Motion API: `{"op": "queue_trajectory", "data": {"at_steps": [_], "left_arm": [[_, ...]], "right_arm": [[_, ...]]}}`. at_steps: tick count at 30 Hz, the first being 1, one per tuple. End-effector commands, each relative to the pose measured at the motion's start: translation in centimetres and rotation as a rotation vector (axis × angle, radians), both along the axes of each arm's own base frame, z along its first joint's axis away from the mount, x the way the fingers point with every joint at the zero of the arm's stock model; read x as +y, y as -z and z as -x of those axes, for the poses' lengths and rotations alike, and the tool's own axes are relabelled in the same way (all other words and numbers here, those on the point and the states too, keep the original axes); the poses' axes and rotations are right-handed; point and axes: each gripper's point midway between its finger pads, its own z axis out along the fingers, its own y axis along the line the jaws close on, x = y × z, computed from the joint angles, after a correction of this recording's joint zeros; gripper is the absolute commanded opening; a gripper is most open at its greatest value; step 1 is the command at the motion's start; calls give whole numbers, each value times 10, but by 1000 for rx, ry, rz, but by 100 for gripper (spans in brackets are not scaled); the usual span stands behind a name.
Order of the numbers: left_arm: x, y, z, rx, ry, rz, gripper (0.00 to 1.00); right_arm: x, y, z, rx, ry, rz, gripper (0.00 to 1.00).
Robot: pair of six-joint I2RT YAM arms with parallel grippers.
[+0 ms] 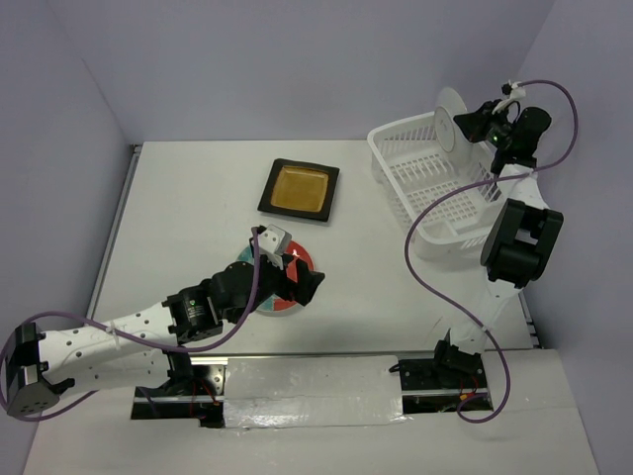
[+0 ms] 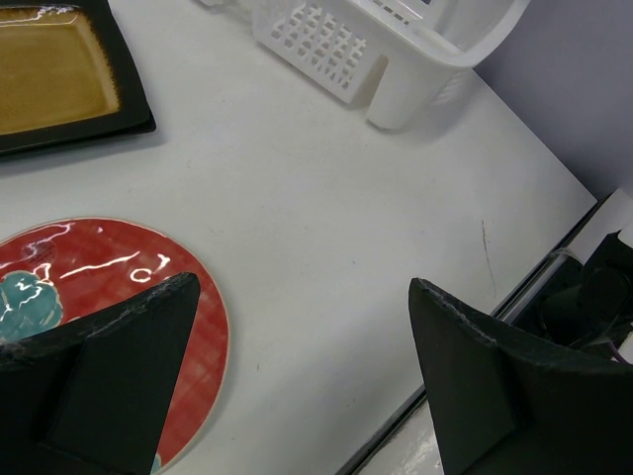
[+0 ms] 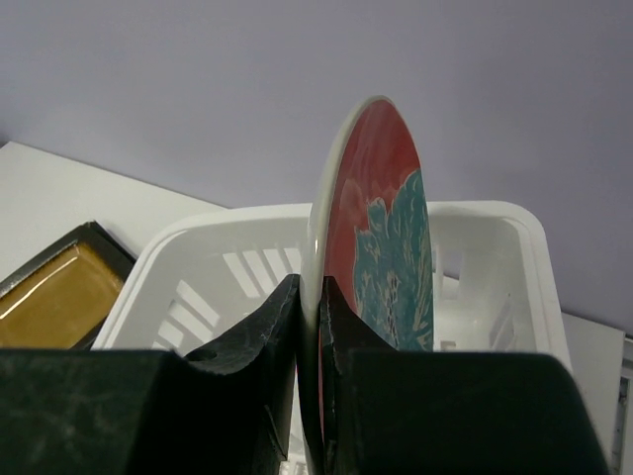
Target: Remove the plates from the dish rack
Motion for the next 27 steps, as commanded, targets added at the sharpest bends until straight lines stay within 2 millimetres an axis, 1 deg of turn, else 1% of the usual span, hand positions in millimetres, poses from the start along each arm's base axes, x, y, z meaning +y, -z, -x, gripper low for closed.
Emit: {"op": "queue_trajectory", "data": {"at_steps": [1, 4, 6, 7, 8, 9, 10, 11, 13, 14, 15, 16, 17, 18, 19, 20, 21, 22, 23, 24, 25, 26, 27], "left_arm": [[-2, -33, -3, -45, -11, 83, 100], [-1, -33, -4, -47, -12, 82, 100], [1, -33, -5, -50, -25, 77, 100], [3, -34, -7, -48, -41, 79, 99], [8, -33, -10, -39, -75, 78, 99], [11, -36, -10, -42, -88, 89, 99], [16, -36, -12, -39, -115, 95, 97], [19, -38, -12, -31, -130, 115, 97], [24, -43, -11, -35, -139, 143, 97], [28, -43, -11, -28, -154, 143, 97], [32, -47, -11, -30, -167, 154, 97], [35, -48, -12, -29, -181, 154, 98], [42, -50, -13, -29, -209, 158, 98], [46, -50, -13, -30, -219, 163, 98], [48, -53, -12, -32, -222, 172, 96], [52, -58, -10, -43, -223, 193, 95], [57, -57, -11, -45, -238, 203, 95], [60, -58, -10, -45, -246, 215, 96], [67, -64, -8, -50, -254, 246, 96], [75, -64, -8, -51, -277, 250, 96], [81, -67, -7, -54, -293, 271, 97], [94, -72, -2, -62, -305, 322, 98], [102, -74, 0, -71, -315, 350, 99]], "right_arm": [[35, -132, 30, -357, -52, 135, 0], [46, -143, 29, -364, -50, 143, 0], [59, -155, 32, -379, -56, 145, 0], [63, -158, 33, -386, -49, 157, 0], [77, -159, 34, -394, -64, 163, 0], [79, -163, 34, -397, -37, 187, 0], [87, -168, 36, -400, -43, 191, 0], [100, -170, 37, -400, -64, 186, 0], [109, -182, 45, -427, -75, 179, 0], [114, -191, 48, -441, -76, 181, 0], [128, -193, 52, -420, -96, 174, 0], [133, -207, 55, -465, -85, 239, 0], [142, -213, 61, -477, -91, 268, 0], [161, -212, 66, -467, -122, 285, 0], [168, -216, 71, -483, -123, 305, 0], [173, -227, 80, -517, -108, 333, 0], [191, -226, 88, -507, -142, 335, 0], [196, -229, 93, -507, -152, 342, 0], [201, -241, 107, -537, -140, 363, 0], [208, -240, 116, -542, -143, 380, 0], [230, -226, 124, -531, -174, 392, 0], [232, -241, 140, -590, -128, 438, 0], [242, -241, 149, -610, -126, 453, 0]]}}
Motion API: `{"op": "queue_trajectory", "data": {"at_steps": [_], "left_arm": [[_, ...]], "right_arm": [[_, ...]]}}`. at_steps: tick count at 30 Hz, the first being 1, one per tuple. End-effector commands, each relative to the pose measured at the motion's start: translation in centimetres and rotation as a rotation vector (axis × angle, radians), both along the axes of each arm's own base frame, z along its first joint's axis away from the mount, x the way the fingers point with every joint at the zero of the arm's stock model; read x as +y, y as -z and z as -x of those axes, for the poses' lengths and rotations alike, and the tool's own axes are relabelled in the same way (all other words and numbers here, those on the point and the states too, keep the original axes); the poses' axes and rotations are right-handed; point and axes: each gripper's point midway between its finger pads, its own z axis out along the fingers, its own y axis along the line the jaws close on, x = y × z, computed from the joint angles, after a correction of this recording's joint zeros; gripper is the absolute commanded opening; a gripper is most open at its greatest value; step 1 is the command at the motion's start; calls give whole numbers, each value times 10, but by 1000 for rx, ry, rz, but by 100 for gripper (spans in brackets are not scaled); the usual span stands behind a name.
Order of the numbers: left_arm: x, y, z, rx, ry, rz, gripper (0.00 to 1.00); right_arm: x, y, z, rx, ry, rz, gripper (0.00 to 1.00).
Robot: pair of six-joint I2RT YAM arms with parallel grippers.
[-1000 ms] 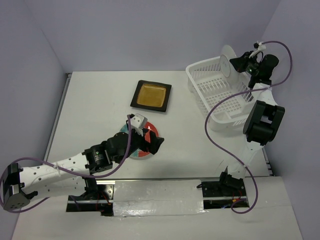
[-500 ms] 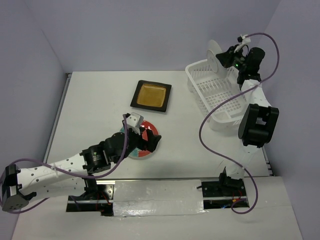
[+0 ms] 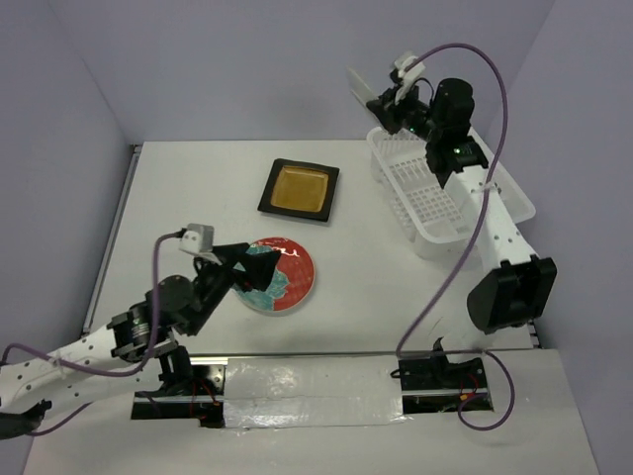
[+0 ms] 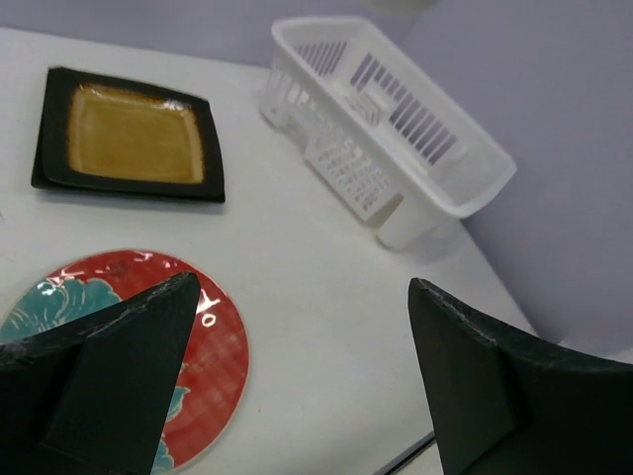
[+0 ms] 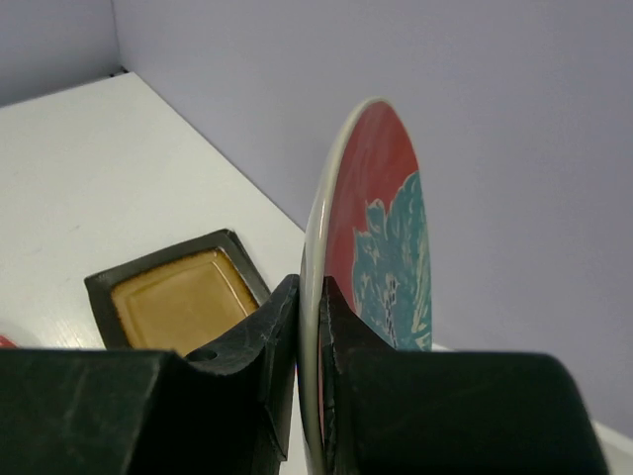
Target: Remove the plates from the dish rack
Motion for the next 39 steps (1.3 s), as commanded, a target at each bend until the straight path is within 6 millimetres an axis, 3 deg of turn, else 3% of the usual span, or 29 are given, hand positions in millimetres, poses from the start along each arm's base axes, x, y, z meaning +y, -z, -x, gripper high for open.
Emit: {"op": "queue_trajectory", "data": {"at_steps": [1, 3, 5, 6, 7, 9, 11, 12, 17, 19, 20, 21, 23, 25, 26, 28, 29, 31, 39], "left_arm": [[34, -18, 3, -43, -86, 152, 100], [54, -23, 9, -75, -107, 226, 99], [71, -28, 12, -92, -141, 272, 100], [74, -29, 12, -88, -149, 281, 99], [80, -31, 13, -79, -164, 294, 99], [81, -34, 14, -73, -162, 310, 99], [81, -35, 15, -74, -162, 312, 99], [81, -34, 15, -74, -162, 306, 99], [77, -36, 18, -81, -130, 315, 99], [75, -38, 20, -90, -108, 324, 100], [75, -37, 22, -96, -96, 330, 99], [73, -42, 25, -112, -71, 351, 99], [74, -43, 28, -128, -51, 376, 99], [76, -43, 30, -129, -50, 390, 99], [78, -43, 29, -129, -56, 390, 100], [79, -43, 29, -128, -62, 384, 100], [79, -43, 30, -129, -60, 386, 99], [79, -42, 30, -130, -61, 385, 99], [99, -32, 25, -79, -155, 428, 99]], "right_arm": [[33, -109, 74, -419, 3, 83, 0], [49, -108, 90, -422, -13, 130, 0], [78, -104, 115, -436, -65, 141, 0], [77, -99, 115, -450, -11, 180, 0], [100, -82, 129, -437, -53, 200, 0], [111, -71, 136, -445, -35, 227, 0], [133, -54, 151, -437, -71, 222, 0], [142, -35, 154, -414, -87, 238, 0], [184, 11, 181, -381, -119, 304, 0], [196, 45, 186, -353, -140, 332, 0], [199, 43, 186, -384, -110, 320, 0], [212, 70, 193, -371, -132, 361, 0], [212, 74, 188, -411, -42, 390, 0], [224, 95, 193, -411, -47, 443, 0], [228, 95, 195, -424, -38, 439, 0], [238, 115, 201, -431, -56, 491, 0], [242, 113, 204, -450, -50, 475, 0], [246, 133, 209, -476, -60, 517, 0], [255, 153, 243, -552, -83, 506, 0]]}}
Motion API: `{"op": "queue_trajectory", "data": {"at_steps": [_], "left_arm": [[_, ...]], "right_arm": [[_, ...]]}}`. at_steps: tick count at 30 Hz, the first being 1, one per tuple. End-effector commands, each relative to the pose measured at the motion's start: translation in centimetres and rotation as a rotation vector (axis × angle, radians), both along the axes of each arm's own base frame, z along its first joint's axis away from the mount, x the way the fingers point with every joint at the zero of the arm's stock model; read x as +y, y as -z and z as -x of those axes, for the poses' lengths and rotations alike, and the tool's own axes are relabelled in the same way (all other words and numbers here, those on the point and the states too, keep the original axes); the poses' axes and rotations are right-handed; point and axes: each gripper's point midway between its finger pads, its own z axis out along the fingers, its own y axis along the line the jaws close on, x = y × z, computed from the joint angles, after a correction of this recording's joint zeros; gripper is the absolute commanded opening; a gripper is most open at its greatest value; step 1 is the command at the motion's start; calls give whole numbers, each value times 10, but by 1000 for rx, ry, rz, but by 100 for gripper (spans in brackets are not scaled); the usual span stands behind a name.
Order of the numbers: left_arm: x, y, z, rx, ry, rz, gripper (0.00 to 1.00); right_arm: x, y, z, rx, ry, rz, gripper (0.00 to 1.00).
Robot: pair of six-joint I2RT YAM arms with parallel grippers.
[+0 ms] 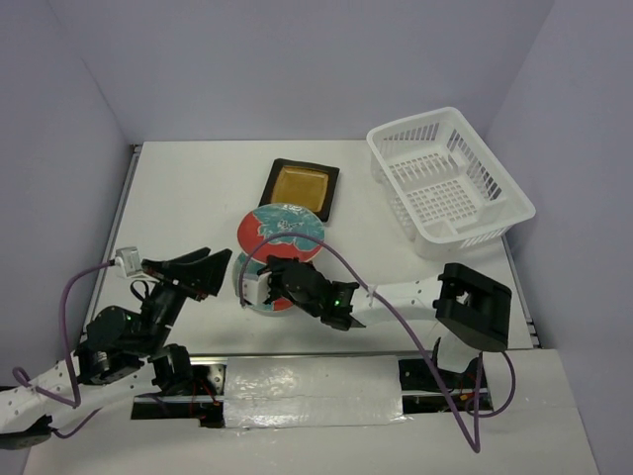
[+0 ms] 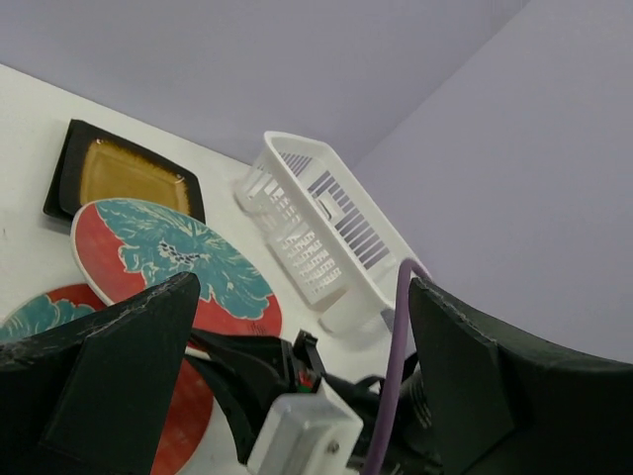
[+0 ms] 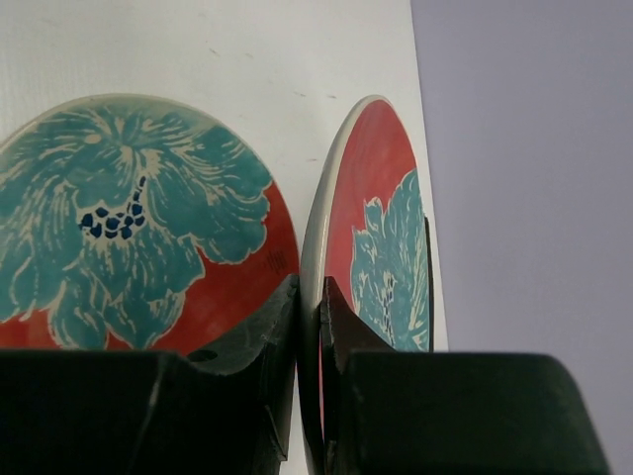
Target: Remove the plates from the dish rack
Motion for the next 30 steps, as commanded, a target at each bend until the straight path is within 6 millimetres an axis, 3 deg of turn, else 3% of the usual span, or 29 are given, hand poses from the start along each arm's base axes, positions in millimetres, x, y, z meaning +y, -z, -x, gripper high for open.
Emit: {"op": "queue_trajectory", "data": {"at_steps": [1, 8, 12, 16, 20, 30], "left_arm": [[16, -3, 0, 12, -43, 91, 99], [26, -2, 0, 24, -72, 145, 100], [25, 4, -1, 55, -82, 113, 99], [26, 7, -2, 64, -91, 116, 99], [28, 10, -3, 88, -102, 124, 100], [33, 14, -5, 75, -132, 114, 100]], "right_arm": [[6, -86, 1, -230, 44, -238, 0], [17, -70, 22, -296, 35, -233, 0], [28, -47, 34, -272, -1, -226, 0], [26, -39, 30, -289, 61, -251, 0], [31, -12, 36, -315, 54, -173, 0], [24, 10, 39, -303, 81, -160, 0]]}}
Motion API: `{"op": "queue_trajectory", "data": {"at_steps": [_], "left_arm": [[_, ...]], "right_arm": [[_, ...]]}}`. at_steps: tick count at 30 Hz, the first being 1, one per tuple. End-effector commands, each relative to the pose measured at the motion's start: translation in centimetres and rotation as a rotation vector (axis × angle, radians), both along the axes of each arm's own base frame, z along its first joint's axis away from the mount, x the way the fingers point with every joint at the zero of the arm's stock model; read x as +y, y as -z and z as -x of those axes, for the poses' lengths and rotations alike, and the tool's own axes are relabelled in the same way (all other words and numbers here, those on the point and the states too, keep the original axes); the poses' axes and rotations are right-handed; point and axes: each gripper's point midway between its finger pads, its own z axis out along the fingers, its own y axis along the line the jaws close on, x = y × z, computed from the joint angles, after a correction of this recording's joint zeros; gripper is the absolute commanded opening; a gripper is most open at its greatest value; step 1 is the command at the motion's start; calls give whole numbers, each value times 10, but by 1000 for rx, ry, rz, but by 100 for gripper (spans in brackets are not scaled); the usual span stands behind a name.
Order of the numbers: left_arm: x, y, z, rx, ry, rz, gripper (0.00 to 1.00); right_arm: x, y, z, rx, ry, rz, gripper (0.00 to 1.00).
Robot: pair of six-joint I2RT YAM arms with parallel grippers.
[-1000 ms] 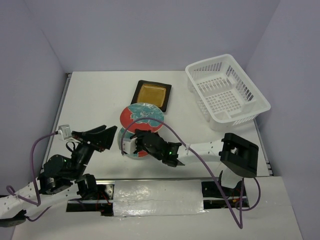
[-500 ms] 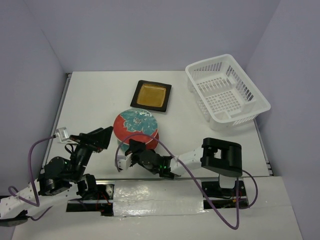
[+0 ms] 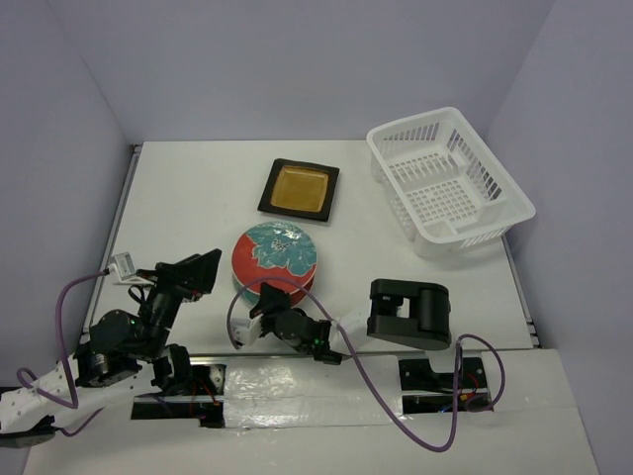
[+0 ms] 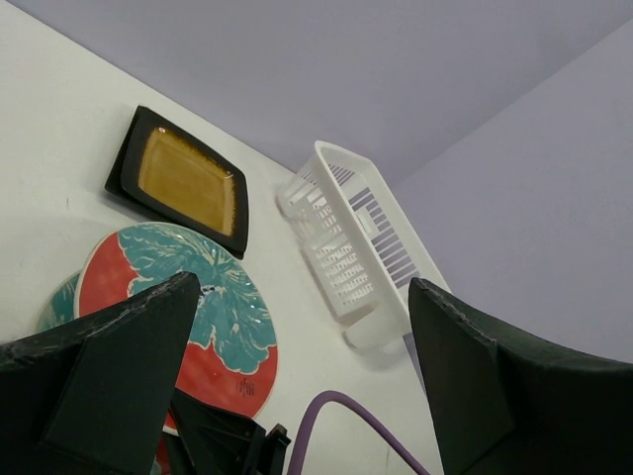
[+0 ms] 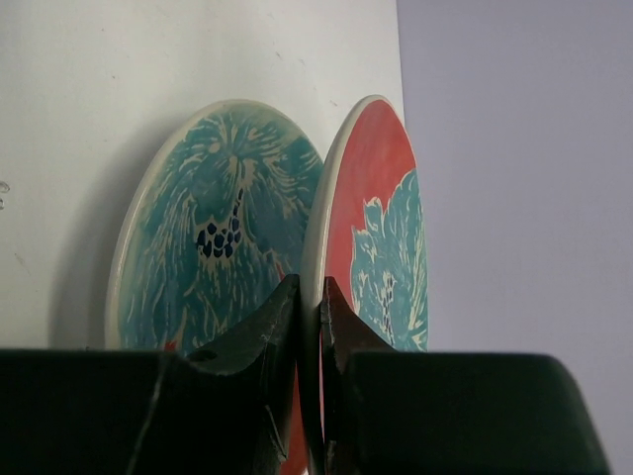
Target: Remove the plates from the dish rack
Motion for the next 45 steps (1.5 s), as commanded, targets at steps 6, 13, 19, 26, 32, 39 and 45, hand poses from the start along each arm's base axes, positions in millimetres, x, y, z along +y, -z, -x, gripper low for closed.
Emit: {"op": "queue_trajectory", "data": {"at_steps": [6, 13, 19, 26, 32, 39, 45], "left_arm": [[3, -13, 1, -29, -6, 37, 100], [0, -15, 2, -45, 12, 31, 99], [1, -13, 2, -46, 8, 43, 100], [3, -13, 2, -43, 6, 48, 99], [3, -14, 3, -47, 9, 56, 100], [4, -15, 4, -49, 14, 60, 100], [4, -15, 4, -53, 16, 62, 99]], "right_arm": [[2, -42, 5, -47, 31, -190, 0], [5, -36, 12, -11, 14, -174, 0], [7, -21, 13, 40, 13, -155, 1], [12, -18, 16, 64, 5, -144, 2], [16, -15, 18, 90, -5, -136, 7], [19, -10, 22, 127, -20, -124, 22], [21, -13, 25, 161, -24, -118, 29]]}}
